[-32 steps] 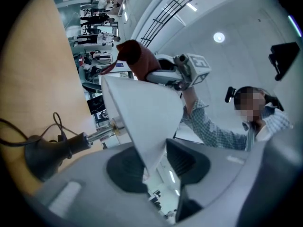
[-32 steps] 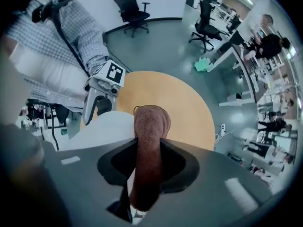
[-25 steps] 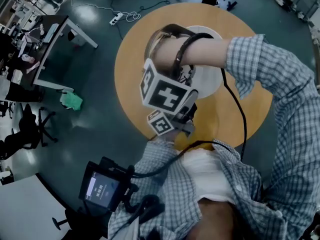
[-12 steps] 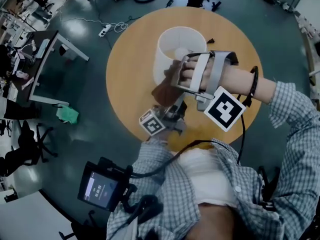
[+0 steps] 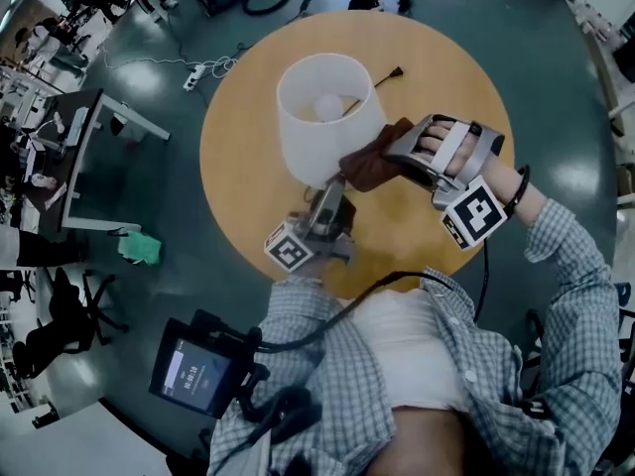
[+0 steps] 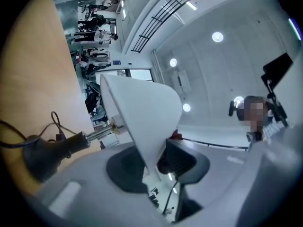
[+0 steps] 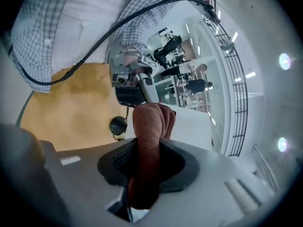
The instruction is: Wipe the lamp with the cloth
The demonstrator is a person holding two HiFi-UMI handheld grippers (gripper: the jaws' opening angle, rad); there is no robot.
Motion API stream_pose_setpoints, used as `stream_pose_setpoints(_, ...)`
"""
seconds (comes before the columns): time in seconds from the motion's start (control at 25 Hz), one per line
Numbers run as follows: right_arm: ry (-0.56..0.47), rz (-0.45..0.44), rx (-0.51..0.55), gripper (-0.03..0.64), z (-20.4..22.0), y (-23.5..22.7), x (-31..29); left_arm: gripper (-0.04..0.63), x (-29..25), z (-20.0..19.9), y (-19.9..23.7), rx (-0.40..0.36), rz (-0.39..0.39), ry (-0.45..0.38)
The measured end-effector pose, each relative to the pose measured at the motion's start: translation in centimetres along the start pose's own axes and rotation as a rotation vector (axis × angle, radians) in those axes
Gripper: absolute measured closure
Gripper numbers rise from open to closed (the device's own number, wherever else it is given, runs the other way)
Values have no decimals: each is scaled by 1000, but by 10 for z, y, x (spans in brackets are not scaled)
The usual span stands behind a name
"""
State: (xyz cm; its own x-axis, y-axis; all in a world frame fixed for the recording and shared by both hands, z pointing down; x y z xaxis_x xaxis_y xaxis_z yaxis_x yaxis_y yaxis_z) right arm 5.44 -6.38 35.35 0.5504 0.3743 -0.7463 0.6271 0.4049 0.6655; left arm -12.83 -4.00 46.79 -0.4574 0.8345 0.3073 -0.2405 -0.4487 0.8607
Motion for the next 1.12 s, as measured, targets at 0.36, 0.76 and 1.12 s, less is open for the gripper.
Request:
stream_pose_setpoints(0.36, -140, 114, -597, 514, -1, 43, -13, 477, 22, 8, 6, 5, -64, 18)
stream_pose_setpoints(0.76, -372, 154, -1328, 514, 10, 108, -17, 482, 62, -47, -45, -736, -338, 234)
stream_pose_setpoints(1.12, -457, 93, -1511, 514, 15, 137, -41, 287, -26, -102, -125, -1579, -119, 582)
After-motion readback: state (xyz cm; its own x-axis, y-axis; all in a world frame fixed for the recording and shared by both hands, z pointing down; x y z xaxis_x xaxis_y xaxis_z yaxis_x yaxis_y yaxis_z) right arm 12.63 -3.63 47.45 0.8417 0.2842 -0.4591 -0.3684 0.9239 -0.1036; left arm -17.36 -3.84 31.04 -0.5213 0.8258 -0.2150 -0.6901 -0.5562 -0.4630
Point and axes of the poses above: the fingertips, and each gripper's own axes: x backward along the fingers, y to its left, z out of its underside, the point moved 9 cm from there along x, backward along the fingers, and after that the axes turned 13 degrees about -z, right-handed, at the moved point
